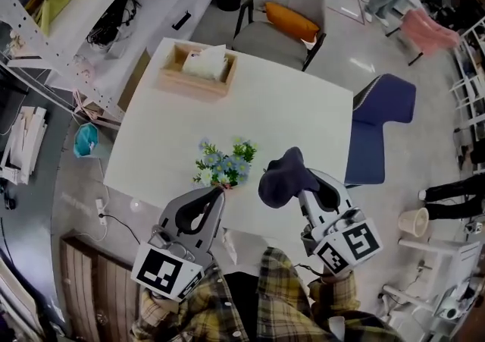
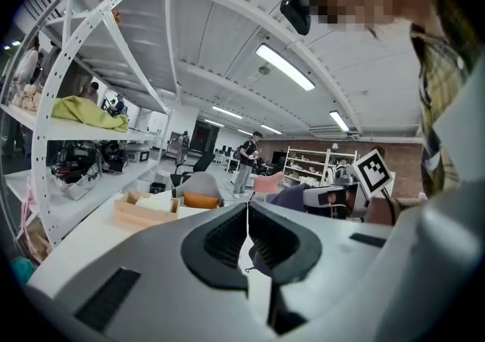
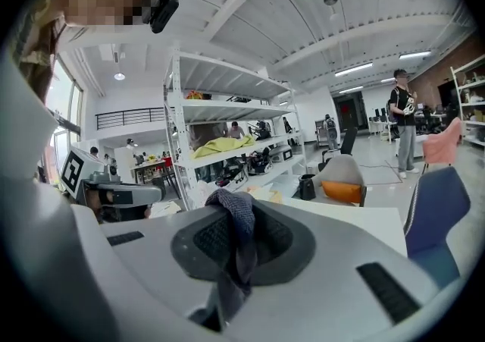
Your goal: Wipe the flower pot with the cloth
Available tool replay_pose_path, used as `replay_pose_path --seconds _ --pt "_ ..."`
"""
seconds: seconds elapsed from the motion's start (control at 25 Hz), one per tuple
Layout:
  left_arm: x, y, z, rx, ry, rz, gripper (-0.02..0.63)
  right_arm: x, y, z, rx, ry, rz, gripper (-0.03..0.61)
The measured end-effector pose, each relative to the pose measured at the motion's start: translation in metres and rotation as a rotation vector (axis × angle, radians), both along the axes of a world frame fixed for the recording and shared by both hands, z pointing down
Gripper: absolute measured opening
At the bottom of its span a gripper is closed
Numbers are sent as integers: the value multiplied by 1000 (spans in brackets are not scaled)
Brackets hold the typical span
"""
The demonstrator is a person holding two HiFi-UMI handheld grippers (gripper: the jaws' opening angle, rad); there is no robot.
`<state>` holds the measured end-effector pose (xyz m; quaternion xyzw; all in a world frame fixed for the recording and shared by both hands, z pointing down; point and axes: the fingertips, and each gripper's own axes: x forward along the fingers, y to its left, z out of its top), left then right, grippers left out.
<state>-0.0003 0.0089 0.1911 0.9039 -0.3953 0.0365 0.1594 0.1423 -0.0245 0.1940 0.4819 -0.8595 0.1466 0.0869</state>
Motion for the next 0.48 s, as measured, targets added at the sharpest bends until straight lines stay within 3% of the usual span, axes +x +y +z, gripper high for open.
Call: replay_pose_path --seconds 0.4,0.48 --pt "1 15 86 -162 -46 56 15 -9 -3 62 -111 22 -11 17" --pt "-2 21 108 -200 -75 67 54 -11 -2 72 -125 21 -14 17"
